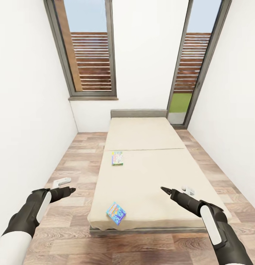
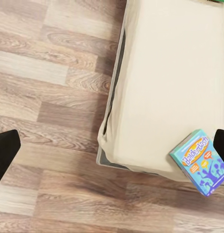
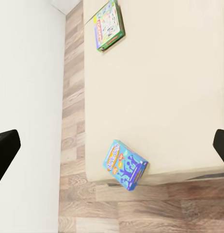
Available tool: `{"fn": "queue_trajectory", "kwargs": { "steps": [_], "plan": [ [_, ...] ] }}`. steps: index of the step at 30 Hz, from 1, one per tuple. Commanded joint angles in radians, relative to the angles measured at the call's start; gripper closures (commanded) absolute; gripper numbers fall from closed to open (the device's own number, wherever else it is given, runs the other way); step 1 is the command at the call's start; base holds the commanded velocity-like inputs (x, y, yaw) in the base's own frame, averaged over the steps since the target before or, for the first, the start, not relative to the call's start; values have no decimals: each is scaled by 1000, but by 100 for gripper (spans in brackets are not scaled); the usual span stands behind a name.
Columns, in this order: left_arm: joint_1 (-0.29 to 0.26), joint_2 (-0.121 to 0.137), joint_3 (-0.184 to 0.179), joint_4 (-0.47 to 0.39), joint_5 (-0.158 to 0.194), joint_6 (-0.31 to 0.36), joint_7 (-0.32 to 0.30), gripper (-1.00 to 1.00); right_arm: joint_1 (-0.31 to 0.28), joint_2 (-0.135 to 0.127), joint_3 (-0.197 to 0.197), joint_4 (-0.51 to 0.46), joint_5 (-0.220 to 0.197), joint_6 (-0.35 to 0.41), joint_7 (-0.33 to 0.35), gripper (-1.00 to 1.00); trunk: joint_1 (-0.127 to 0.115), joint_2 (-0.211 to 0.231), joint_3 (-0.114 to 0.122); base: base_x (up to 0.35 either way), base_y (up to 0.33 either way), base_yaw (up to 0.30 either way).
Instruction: Put all the toys in the child's room - the three board games (two on the bed and one on the table), the two jigsaw puzzles on the table, and the tennis ball on the table - inside the toy box on the table in the child's room.
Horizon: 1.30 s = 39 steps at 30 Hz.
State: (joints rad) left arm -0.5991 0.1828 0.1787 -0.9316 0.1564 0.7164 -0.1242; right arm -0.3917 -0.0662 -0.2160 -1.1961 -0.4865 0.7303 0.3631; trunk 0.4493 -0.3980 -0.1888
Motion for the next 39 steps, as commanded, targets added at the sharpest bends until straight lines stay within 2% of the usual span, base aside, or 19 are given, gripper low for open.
{"fn": "queue_trajectory", "kwargs": {
  "steps": [1,25,39],
  "plan": [
    [-1,0,2,-1,5,6,-2,-100,-1,0,-2,0,0,6,4,-100,1,-2,0,0,0,-120],
    [-1,0,2,-1,5,6,-1,-100,-1,2,0,6,1,2,4,-100,1,-2,38,0,0,-91],
    [-1,0,2,-1,5,7,-2,-100,-1,1,4,13,0,-28,3,-100,1,-2,61,0,0,-20]
  ]
}}
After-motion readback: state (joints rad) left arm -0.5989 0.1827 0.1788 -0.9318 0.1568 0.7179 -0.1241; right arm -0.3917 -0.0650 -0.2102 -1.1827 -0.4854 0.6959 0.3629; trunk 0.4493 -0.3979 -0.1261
